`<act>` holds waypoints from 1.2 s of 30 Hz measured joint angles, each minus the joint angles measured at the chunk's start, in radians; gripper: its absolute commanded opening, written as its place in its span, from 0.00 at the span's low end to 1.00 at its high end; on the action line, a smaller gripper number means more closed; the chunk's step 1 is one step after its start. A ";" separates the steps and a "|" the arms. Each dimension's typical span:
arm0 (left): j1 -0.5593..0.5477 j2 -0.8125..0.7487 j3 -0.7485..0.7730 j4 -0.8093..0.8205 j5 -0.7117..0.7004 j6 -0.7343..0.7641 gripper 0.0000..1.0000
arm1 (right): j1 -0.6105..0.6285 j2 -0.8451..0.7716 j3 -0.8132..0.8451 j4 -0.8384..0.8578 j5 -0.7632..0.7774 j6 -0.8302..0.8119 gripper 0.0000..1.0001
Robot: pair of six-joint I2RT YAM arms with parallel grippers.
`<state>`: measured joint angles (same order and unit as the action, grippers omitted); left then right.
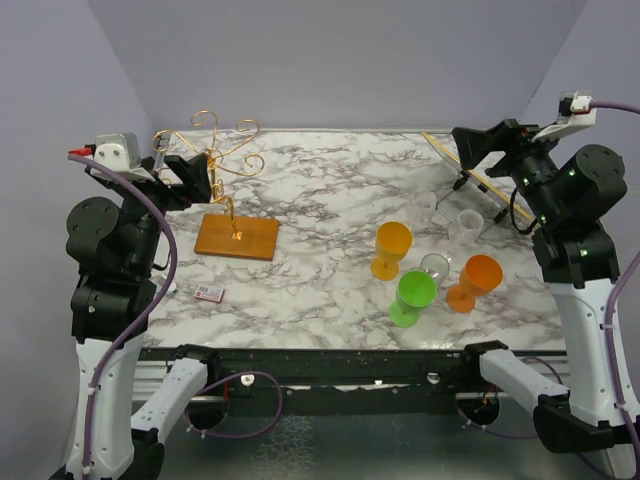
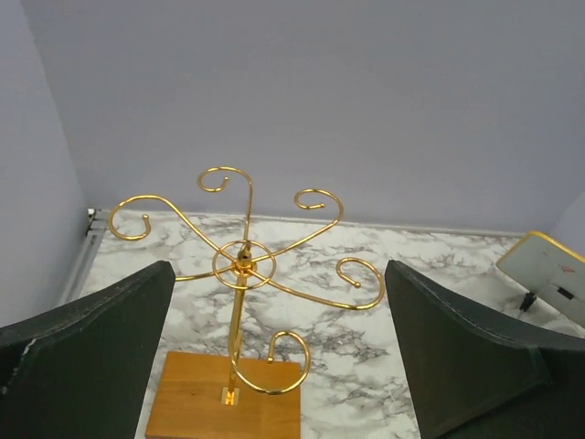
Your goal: Place the wine glass upside down on the wine glass rack
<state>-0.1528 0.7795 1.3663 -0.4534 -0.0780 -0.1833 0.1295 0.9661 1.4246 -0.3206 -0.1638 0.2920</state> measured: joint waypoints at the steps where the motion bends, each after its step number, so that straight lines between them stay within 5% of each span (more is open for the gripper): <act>1: 0.000 -0.003 -0.010 0.000 0.017 -0.001 0.99 | 0.000 0.009 -0.001 -0.011 -0.008 0.004 0.97; 17: -0.026 0.090 -0.098 0.160 0.590 -0.035 0.99 | 0.022 0.166 -0.060 -0.136 -0.257 0.006 0.88; 21: -0.036 0.143 -0.136 0.255 0.756 -0.085 0.99 | 0.140 0.215 -0.062 -0.197 -0.192 -0.025 0.83; 29: -0.058 0.198 -0.176 0.351 0.827 -0.137 0.99 | 0.351 0.362 -0.064 -0.321 0.040 -0.076 0.66; 36: -0.072 0.197 -0.180 0.382 0.833 -0.146 0.99 | 0.475 0.405 -0.066 -0.416 0.134 -0.083 0.68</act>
<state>-0.2249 0.9768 1.1866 -0.0715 0.7551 -0.3290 0.6044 1.3708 1.3590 -0.7368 -0.0299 0.2089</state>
